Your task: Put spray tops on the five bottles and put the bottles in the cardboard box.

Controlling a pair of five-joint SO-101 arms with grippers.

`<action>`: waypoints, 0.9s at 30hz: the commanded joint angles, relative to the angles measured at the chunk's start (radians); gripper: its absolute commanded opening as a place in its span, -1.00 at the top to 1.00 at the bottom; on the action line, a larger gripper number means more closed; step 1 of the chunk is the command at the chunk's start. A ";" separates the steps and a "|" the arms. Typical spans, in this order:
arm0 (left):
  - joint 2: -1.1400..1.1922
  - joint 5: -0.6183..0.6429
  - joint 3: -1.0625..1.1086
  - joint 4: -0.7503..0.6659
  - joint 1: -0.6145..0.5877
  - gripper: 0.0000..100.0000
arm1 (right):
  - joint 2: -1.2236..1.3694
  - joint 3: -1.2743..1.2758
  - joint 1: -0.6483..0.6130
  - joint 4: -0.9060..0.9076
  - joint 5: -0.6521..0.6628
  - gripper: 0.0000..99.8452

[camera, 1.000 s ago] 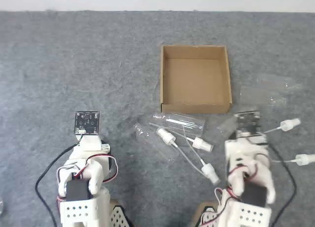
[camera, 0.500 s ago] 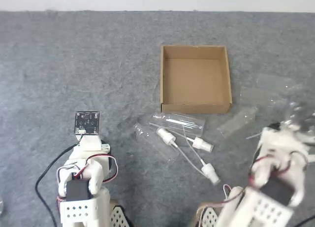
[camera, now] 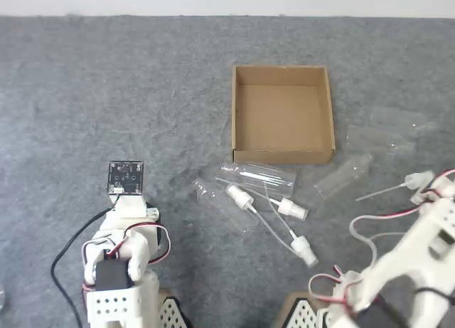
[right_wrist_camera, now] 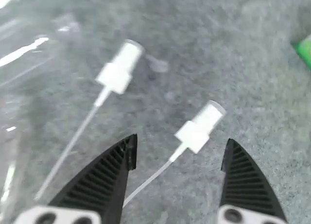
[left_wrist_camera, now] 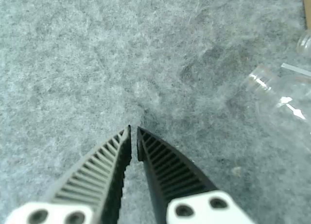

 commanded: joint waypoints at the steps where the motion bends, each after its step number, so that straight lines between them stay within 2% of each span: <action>1: -0.017 0.011 -0.007 0.005 -0.005 0.98 | 0.111 -0.064 0.068 -0.111 -0.009 0.51; 9: -0.017 0.011 -0.007 0.005 -0.005 0.98 | 0.291 -0.066 0.074 -0.220 -0.009 0.52; 20: -0.017 0.011 -0.007 0.005 -0.005 0.98 | 0.395 -0.066 0.134 -0.305 -0.011 0.52; 27: -0.017 0.011 -0.007 0.005 -0.005 0.98 | 0.417 -0.066 0.134 -0.317 -0.002 0.79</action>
